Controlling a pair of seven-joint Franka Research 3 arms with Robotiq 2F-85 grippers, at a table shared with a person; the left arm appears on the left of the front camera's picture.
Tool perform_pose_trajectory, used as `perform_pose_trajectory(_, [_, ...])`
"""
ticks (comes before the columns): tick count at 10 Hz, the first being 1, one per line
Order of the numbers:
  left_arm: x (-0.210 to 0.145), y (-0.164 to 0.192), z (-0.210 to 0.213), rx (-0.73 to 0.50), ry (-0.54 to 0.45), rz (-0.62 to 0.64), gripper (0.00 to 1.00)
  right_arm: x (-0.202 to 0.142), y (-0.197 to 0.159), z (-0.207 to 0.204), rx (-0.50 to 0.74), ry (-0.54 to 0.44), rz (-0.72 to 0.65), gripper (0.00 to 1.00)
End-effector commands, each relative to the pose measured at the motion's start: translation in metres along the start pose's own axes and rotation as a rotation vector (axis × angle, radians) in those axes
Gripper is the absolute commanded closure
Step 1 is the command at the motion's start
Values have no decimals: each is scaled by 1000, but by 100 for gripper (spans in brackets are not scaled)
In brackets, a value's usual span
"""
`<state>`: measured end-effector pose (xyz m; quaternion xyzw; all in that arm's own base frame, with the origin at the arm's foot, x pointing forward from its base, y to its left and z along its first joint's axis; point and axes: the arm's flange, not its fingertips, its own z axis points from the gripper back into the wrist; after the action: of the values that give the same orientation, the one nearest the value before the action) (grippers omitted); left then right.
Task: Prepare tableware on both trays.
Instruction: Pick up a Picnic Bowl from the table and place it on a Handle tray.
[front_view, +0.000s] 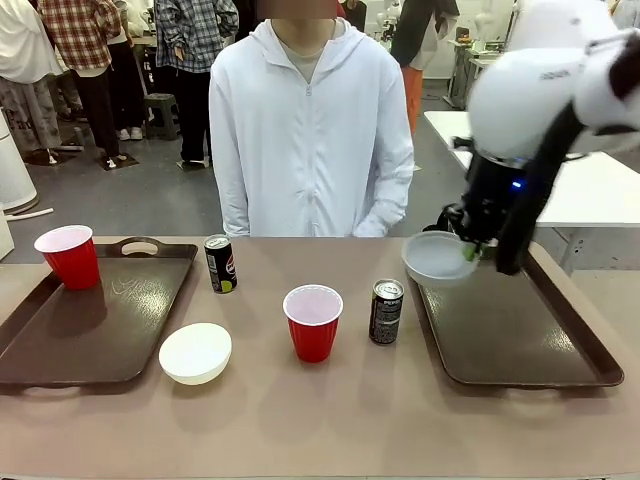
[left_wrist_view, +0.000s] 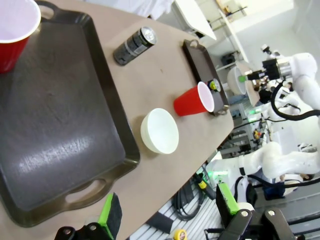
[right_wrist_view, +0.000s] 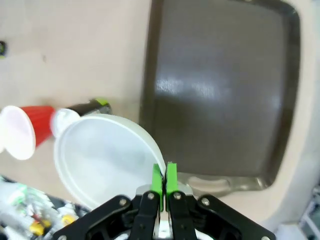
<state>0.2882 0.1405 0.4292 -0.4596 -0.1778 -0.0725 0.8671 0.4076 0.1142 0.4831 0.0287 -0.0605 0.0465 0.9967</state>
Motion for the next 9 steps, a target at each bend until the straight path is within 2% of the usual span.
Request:
perform_pose_trajectory(1, [-1,0,1,-8,4,-12,0,-23,-42,-2,65,-52,-25,100])
perform_pose_trajectory(3, [-1,0,1,-8,4,-12,0,-37,-83,-2,113,-87,-86,100])
perform_pose_trajectory(5, [-1,0,1,-8,4,-12,0,-43,-106,2,128,-119,-127,100])
perform_pose_trajectory(7, [-1,0,1,-8,4,-12,0,-22,-118,-10,131,-119,-169,100])
perform_pose_trajectory(9, [-1,0,1,-8,4,-12,0,5,-121,-29,77,-134,-210,100])
